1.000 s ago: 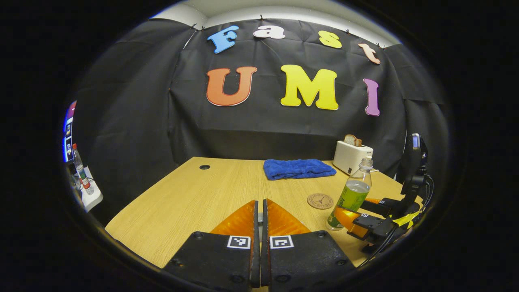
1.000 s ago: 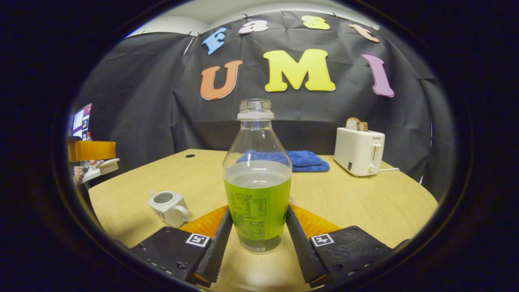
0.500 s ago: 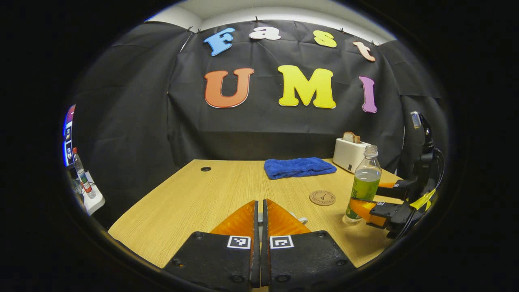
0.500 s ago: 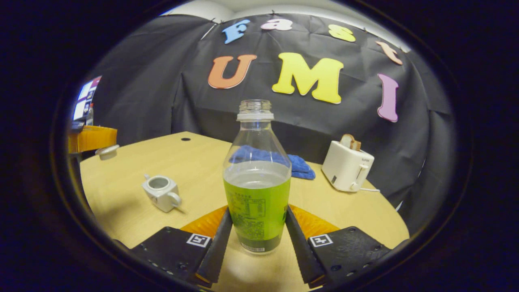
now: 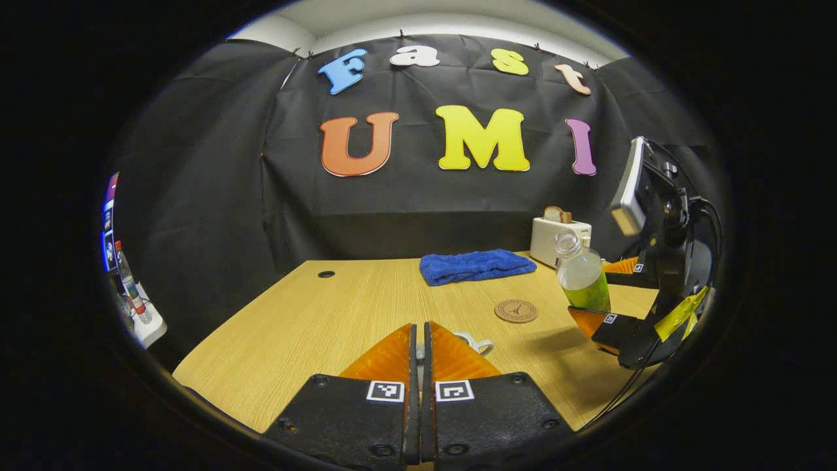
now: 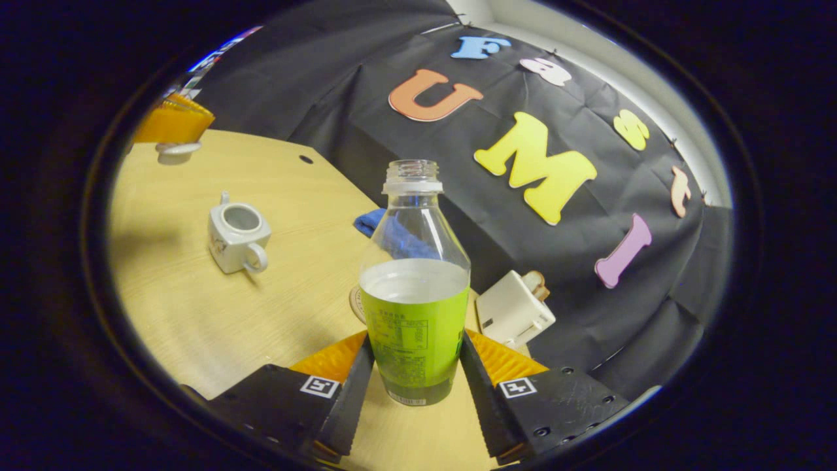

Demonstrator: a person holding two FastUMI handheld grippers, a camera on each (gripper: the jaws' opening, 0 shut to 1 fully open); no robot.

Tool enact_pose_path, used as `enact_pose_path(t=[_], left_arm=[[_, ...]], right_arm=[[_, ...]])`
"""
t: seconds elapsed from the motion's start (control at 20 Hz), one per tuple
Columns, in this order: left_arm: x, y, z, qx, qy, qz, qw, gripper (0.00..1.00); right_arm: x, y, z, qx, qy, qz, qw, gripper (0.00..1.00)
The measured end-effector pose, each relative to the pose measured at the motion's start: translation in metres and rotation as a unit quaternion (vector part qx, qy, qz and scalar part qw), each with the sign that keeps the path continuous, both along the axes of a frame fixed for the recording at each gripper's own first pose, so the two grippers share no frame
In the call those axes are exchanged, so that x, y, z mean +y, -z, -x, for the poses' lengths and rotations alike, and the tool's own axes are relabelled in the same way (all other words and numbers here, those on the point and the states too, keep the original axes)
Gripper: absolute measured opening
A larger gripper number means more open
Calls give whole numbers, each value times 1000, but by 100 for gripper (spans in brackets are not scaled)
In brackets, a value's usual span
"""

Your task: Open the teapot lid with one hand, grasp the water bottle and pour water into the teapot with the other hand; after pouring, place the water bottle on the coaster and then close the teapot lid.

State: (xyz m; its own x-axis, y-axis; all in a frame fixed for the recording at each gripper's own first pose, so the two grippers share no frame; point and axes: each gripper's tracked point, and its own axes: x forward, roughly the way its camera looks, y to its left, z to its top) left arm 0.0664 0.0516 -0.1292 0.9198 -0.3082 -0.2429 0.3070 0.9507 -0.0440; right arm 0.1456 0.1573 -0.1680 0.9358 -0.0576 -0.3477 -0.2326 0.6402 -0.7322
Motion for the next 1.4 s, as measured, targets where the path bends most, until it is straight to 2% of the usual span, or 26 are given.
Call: enact_pose_path(t=[0.15,0.25,0.4,0.5,0.75,0.95,1.15,1.2,1.25,1.4], left_arm=[[11,2,2,-5,-4,-2,1000,4],[17,7,4,-4,-8,-9,1000,4],[23,11,10,-12,-8,-15,1000,4],[23,17,15,-13,-3,-12,1000,3],[31,28,17,2,-6,-1,1000,4],[31,33,17,6,-6,2,1000,4],[31,38,17,9,-5,3,1000,3],[32,38,17,9,-7,5,1000,3],[31,38,17,8,-5,9,1000,3],[31,41,18,9,-5,11,1000,3]], right_arm=[[10,9,-5,4,-17,77,997,74],[16,13,-10,0,-36,137,990,74],[28,16,-15,-28,-65,239,968,74],[40,19,-18,-42,-86,282,955,73],[60,13,-26,-69,-103,344,931,74],[63,-1,-31,-100,-117,406,901,73],[64,-9,-36,-116,-122,444,880,75],[66,-12,-37,-121,-123,449,877,73],[69,-13,-37,-128,-127,455,872,76],[73,-20,-39,-142,-135,472,860,75]])
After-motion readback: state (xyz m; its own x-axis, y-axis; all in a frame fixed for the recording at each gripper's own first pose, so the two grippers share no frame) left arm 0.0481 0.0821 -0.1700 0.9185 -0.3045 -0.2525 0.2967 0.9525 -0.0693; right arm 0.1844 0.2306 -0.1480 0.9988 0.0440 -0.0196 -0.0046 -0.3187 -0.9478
